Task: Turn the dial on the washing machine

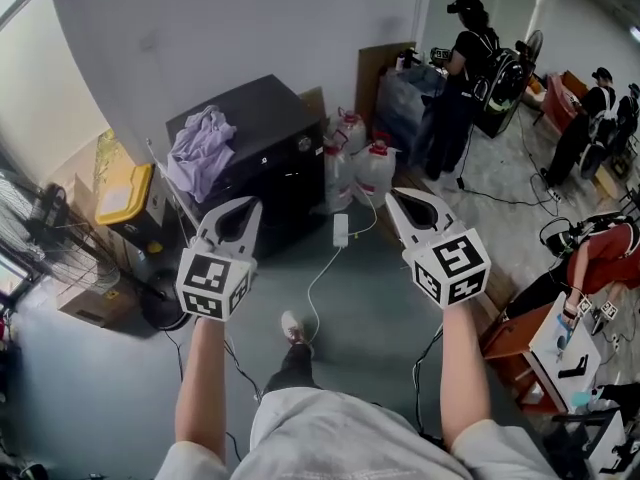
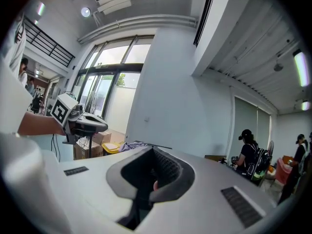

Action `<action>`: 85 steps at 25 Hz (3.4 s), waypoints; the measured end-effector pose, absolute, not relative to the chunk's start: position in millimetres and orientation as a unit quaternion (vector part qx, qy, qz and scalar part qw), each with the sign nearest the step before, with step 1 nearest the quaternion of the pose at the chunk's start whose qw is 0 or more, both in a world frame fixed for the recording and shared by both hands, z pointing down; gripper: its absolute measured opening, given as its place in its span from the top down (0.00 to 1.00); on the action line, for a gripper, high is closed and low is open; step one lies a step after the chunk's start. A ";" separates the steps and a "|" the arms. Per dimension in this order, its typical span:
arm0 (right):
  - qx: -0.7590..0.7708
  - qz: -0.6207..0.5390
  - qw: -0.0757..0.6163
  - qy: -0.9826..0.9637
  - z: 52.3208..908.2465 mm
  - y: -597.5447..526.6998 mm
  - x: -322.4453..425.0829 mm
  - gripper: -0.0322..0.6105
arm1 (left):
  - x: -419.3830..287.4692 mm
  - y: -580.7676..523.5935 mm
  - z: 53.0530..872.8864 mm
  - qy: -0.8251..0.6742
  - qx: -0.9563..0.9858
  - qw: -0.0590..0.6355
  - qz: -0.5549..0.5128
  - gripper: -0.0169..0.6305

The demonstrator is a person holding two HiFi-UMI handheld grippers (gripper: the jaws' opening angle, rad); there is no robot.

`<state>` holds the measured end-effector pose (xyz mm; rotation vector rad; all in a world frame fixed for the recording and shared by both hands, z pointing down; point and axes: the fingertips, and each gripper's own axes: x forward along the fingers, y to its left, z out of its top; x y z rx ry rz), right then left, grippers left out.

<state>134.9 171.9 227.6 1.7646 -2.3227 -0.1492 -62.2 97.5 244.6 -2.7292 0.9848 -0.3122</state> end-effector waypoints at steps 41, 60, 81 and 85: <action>0.513 0.023 0.169 -0.841 372.3 -271.0 181.4 0.70 | -16.0 -285.7 362.1 0.415 -0.894 -0.010 -0.168 0.95; 0.490 0.104 0.215 -0.839 567.3 -344.5 153.1 0.53 | -46.7 -291.2 477.4 0.456 -0.861 -0.074 -0.212 0.95; 0.521 0.134 0.202 -0.819 613.1 -375.0 151.1 0.51 | -40.6 -287.5 521.1 0.454 -0.860 -0.097 -0.213 0.95; 0.519 0.185 0.160 -0.819 613.5 -375.9 153.9 0.51 | -42.3 -284.4 526.4 0.453 -0.859 -0.092 -0.218 0.95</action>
